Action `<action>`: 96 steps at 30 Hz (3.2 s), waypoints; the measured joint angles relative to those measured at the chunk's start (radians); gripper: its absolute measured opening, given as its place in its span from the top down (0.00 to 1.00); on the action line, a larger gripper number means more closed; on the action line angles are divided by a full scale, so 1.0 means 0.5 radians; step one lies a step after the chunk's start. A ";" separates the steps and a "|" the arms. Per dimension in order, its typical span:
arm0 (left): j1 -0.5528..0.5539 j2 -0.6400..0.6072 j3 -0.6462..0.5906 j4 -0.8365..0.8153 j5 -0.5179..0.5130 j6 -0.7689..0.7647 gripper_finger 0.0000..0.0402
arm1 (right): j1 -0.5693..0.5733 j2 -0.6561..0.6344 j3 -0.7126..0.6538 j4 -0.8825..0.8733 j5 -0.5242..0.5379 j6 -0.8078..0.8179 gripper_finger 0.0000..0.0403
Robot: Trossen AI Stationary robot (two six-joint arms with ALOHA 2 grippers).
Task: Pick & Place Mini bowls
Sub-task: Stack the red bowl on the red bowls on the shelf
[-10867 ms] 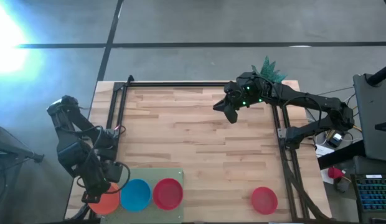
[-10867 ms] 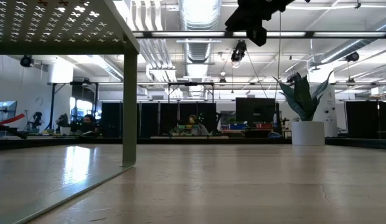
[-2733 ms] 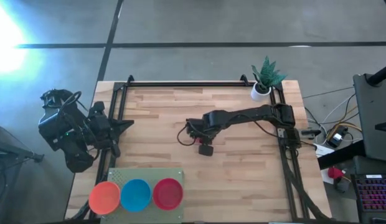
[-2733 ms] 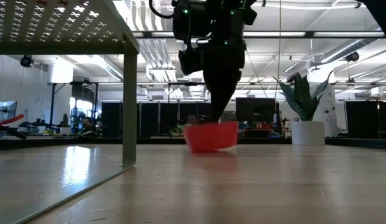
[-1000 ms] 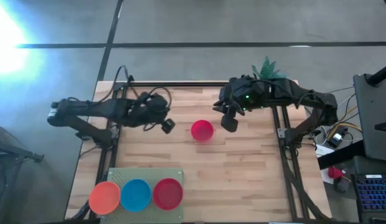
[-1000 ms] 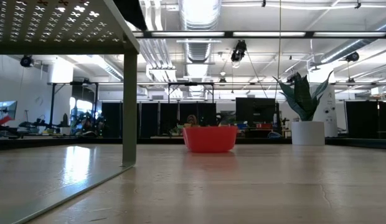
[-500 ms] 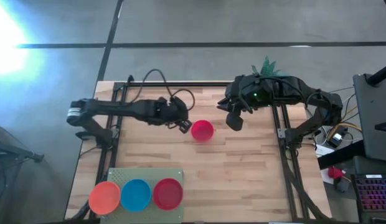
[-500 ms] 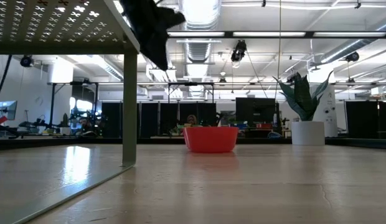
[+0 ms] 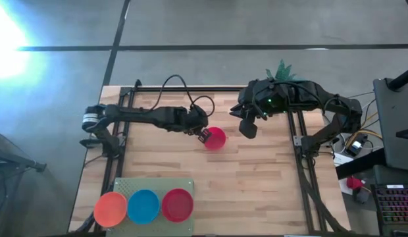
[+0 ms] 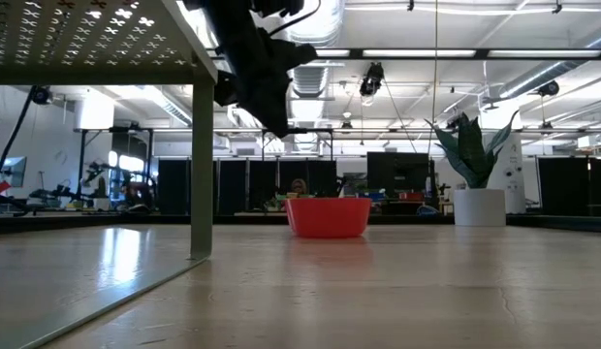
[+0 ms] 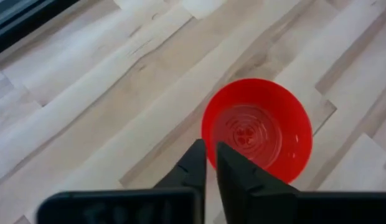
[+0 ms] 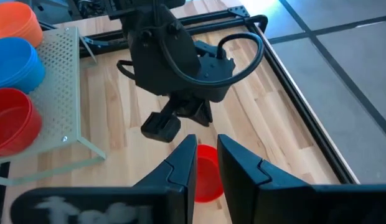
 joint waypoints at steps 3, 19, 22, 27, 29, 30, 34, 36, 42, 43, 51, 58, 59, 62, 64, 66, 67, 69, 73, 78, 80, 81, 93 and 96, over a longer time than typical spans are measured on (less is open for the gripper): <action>0.006 0.004 0.000 0.008 -0.003 -0.004 0.86 | 0.000 0.000 0.000 -0.005 0.000 -0.001 0.86; 0.079 0.340 -0.014 0.162 0.062 -0.273 0.77 | 0.000 -0.001 0.000 -0.018 0.000 -0.001 0.86; 0.094 0.385 -0.014 0.169 0.062 -0.276 0.77 | 0.000 0.000 0.000 -0.019 0.000 -0.002 0.86; 0.105 0.429 -0.014 0.203 0.112 -0.288 0.77 | 0.000 -0.001 0.000 -0.019 0.000 -0.002 0.86; 0.105 0.448 -0.014 0.230 0.121 -0.290 0.77 | 0.000 -0.001 0.000 -0.020 0.000 -0.002 0.86; 0.105 0.457 -0.014 0.236 0.122 -0.291 0.77 | 0.000 -0.001 0.000 -0.021 0.000 -0.002 0.86; 0.107 0.502 -0.014 0.237 0.123 -0.315 0.77 | 0.000 -0.001 0.000 -0.026 0.000 -0.002 0.86; 0.108 0.527 -0.014 0.250 0.137 -0.323 0.77 | 0.000 0.000 0.000 -0.028 0.000 -0.002 0.86; 0.110 0.591 -0.014 0.281 0.186 -0.293 0.77 | 0.000 -0.001 0.000 -0.034 0.000 -0.002 0.86; 0.111 0.600 -0.014 0.286 0.206 -0.273 0.77 | 0.000 -0.001 0.000 -0.034 0.000 -0.002 0.86; 0.122 0.618 -0.014 0.321 0.316 -0.152 0.97 | 0.000 -0.001 0.000 -0.033 0.000 -0.002 0.86; 0.136 0.519 -0.014 0.215 0.347 -0.059 0.99 | 0.000 -0.001 0.000 -0.033 0.000 -0.002 0.86; 0.136 0.484 -0.014 0.191 0.360 -0.039 0.99 | 0.000 -0.001 0.000 -0.033 0.000 -0.002 0.86; 0.136 0.340 -0.014 0.093 0.374 0.063 1.00 | 0.000 -0.001 0.000 -0.034 0.000 -0.002 0.86; 0.136 0.240 -0.014 0.010 0.382 0.136 1.00 | 0.000 -0.001 0.000 -0.034 0.000 -0.002 0.86; 0.136 0.119 -0.014 -0.068 0.412 0.218 1.00 | 0.000 -0.001 0.000 -0.035 0.000 -0.002 0.86; 0.135 0.053 -0.014 -0.110 0.434 0.258 1.00 | -0.001 -0.001 0.000 -0.035 0.001 -0.002 0.86; 0.127 -0.079 -0.014 -0.201 0.460 0.341 1.00 | 0.000 -0.001 0.000 -0.035 0.001 -0.002 0.86; 0.108 -0.325 -0.014 -0.396 0.529 0.389 1.00 | 0.000 -0.001 0.000 -0.034 0.002 -0.002 0.86; 0.034 -0.581 -0.014 -0.605 0.613 0.458 1.00 | 0.000 -0.001 0.000 -0.033 0.002 -0.002 0.86; -0.014 -0.657 -0.014 -0.638 0.664 0.505 1.00 | -0.001 -0.001 0.000 -0.033 -0.003 -0.002 0.86; -0.045 -0.687 -0.014 -0.649 0.687 0.544 1.00 | 0.000 -0.001 0.000 -0.033 -0.010 -0.002 0.86; -0.542 -0.796 0.048 -0.659 0.731 0.570 1.00 | 0.000 -0.001 0.000 -0.032 -0.016 0.001 0.86; -0.672 -0.760 0.105 -0.658 0.749 0.568 1.00 | 0.000 -0.001 0.000 -0.030 -0.015 0.006 0.86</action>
